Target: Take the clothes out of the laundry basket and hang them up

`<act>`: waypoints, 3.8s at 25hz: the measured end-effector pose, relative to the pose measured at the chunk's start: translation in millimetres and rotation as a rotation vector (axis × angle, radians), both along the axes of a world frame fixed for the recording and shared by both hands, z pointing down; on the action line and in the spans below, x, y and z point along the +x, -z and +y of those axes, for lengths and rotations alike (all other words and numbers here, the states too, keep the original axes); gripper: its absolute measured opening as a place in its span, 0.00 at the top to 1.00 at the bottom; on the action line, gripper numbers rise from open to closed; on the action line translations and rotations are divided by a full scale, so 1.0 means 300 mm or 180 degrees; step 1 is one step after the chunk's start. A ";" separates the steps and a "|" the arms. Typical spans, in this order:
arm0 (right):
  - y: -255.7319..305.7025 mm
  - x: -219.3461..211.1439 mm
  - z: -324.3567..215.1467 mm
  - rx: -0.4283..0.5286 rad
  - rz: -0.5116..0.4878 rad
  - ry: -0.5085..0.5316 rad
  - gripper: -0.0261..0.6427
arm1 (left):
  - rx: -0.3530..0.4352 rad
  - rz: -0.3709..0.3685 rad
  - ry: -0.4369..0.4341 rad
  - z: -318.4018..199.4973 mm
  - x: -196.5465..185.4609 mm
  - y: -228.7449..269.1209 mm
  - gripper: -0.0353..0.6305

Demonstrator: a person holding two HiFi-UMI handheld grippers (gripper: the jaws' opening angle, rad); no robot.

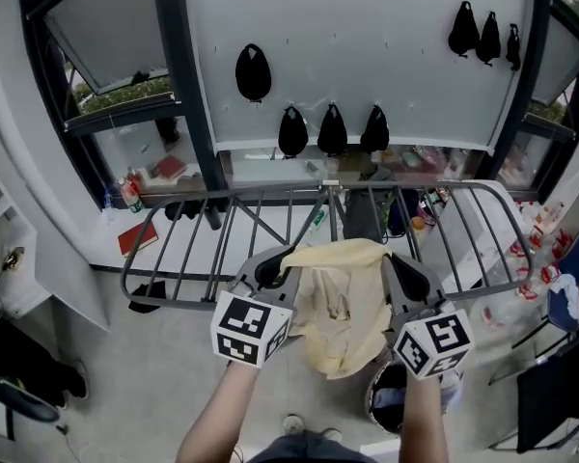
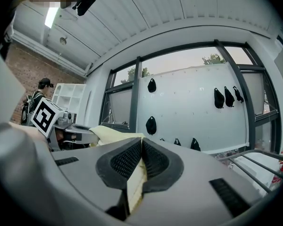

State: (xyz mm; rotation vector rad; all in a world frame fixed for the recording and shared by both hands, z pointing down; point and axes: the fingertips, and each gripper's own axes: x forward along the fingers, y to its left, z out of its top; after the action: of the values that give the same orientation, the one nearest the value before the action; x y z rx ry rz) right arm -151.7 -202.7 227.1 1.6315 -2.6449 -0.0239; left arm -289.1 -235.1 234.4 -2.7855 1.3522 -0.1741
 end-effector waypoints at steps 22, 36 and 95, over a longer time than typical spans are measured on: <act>-0.051 0.008 -0.423 0.0009 0.0124 -0.0063 0.95 | -0.0035 0.0115 0.0020 -0.419 0.004 -0.034 0.91; -0.159 0.070 -0.870 -0.0237 0.0243 0.0052 0.95 | -0.0299 0.0106 0.0267 -0.845 0.062 -0.175 0.91; -0.564 0.136 -1.052 -0.1297 0.0694 -0.0355 0.66 | -0.1673 -0.0609 0.0027 -0.880 0.070 -0.737 0.50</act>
State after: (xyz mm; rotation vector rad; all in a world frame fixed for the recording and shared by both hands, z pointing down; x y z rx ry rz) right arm -111.0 -518.2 396.3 1.5334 -2.2126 0.3010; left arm -268.2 -499.1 455.6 -3.0500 1.4392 -0.8921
